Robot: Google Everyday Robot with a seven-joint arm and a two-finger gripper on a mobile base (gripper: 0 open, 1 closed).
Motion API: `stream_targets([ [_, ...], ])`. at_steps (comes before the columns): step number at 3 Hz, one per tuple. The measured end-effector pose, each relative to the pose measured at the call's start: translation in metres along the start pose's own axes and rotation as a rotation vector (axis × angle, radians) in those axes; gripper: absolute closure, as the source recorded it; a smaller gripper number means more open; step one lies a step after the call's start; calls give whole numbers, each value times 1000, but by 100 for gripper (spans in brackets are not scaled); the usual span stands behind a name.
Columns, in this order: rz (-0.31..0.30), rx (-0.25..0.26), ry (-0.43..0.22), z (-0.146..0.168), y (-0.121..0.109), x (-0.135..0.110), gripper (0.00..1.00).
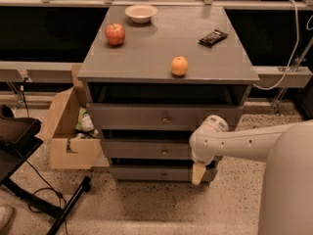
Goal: Open middle drawer
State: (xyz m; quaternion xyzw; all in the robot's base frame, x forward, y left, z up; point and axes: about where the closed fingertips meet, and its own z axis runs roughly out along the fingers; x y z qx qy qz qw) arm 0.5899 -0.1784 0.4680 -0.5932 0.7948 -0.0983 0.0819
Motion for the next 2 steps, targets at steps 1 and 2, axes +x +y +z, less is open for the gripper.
stream_targets([
  [1, -16, 9, -51, 22, -28, 17, 0],
  [2, -16, 9, -51, 22, -28, 17, 0],
])
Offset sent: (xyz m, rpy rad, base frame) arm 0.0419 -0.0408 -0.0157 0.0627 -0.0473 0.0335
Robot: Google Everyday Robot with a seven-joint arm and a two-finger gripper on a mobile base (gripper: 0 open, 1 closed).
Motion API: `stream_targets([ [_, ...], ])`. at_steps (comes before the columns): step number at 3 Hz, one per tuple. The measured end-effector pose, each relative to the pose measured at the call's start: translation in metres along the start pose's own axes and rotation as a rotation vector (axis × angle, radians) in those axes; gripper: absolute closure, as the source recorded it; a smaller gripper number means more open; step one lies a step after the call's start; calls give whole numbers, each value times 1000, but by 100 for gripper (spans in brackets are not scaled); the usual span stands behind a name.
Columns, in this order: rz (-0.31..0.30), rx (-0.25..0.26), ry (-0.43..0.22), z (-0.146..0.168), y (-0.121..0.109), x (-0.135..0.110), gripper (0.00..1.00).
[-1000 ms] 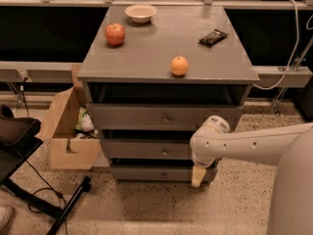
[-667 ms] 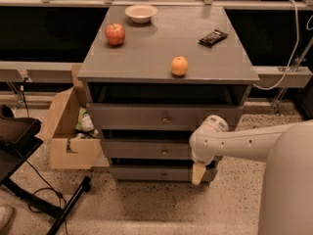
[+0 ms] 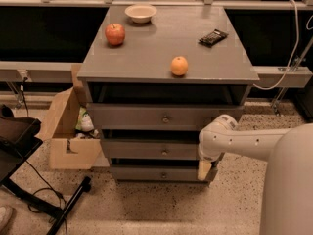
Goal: Open middle drawer
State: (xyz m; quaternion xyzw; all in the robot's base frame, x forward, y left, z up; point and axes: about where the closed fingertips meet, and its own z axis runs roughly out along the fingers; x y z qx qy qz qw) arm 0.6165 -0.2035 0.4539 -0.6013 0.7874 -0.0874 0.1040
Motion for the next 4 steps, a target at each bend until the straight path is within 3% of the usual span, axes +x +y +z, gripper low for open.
stream_targets([
  [2, -15, 24, 48, 18, -2, 1, 0],
  [4, -29, 46, 65, 43, -20, 22, 0],
])
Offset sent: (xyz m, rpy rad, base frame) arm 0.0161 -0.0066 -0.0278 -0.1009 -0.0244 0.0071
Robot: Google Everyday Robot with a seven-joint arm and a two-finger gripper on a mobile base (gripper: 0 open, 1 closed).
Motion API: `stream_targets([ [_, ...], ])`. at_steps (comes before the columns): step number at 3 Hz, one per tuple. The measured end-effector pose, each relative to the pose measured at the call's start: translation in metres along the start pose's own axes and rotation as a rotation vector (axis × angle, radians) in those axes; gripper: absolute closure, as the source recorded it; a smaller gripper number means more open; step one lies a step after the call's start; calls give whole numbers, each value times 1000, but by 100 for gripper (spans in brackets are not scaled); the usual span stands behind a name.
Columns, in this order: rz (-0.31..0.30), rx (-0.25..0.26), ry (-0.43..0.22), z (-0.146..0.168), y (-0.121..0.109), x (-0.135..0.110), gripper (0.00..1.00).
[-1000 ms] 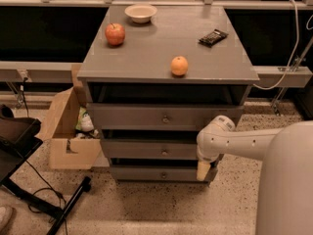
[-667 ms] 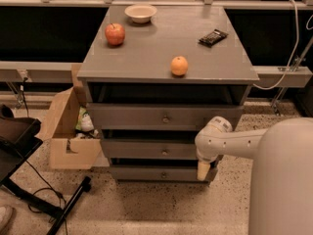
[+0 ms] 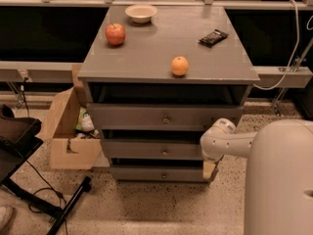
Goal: Open middle drawer
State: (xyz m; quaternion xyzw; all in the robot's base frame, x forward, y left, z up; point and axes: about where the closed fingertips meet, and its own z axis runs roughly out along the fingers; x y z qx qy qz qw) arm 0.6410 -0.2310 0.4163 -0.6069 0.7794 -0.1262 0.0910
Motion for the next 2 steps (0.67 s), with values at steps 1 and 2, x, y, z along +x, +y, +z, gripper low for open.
stream_targets([
  [1, 2, 7, -19, 15, -15, 6, 0],
  [2, -9, 14, -40, 23, -29, 3, 18],
])
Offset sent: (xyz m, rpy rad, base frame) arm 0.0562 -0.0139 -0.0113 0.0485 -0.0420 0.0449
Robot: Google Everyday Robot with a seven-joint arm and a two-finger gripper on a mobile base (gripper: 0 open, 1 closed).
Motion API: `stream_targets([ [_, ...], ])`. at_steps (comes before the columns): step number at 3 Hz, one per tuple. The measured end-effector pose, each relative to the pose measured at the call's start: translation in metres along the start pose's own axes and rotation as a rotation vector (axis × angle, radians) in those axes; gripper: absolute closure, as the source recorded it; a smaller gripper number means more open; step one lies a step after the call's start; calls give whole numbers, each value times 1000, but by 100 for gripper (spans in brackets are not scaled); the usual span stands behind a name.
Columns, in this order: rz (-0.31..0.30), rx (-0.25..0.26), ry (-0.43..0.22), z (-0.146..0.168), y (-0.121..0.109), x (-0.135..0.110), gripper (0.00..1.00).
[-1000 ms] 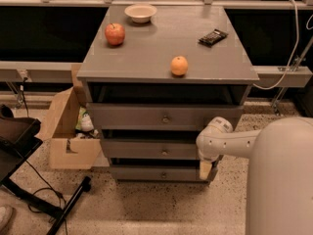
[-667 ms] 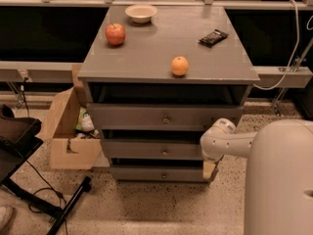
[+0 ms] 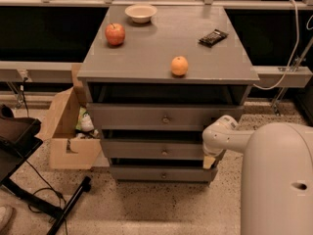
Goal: Open middle drawer
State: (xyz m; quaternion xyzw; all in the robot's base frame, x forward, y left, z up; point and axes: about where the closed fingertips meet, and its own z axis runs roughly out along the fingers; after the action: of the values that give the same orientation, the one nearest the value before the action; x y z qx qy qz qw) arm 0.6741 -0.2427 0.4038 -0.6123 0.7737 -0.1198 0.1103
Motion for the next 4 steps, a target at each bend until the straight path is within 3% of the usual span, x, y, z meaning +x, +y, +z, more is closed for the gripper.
stream_targets([
  [1, -7, -14, -18, 3, -3, -4, 41],
  [3, 15, -87, 13, -24, 27, 4, 88],
  [4, 15, -89, 15, -26, 28, 5, 98],
])
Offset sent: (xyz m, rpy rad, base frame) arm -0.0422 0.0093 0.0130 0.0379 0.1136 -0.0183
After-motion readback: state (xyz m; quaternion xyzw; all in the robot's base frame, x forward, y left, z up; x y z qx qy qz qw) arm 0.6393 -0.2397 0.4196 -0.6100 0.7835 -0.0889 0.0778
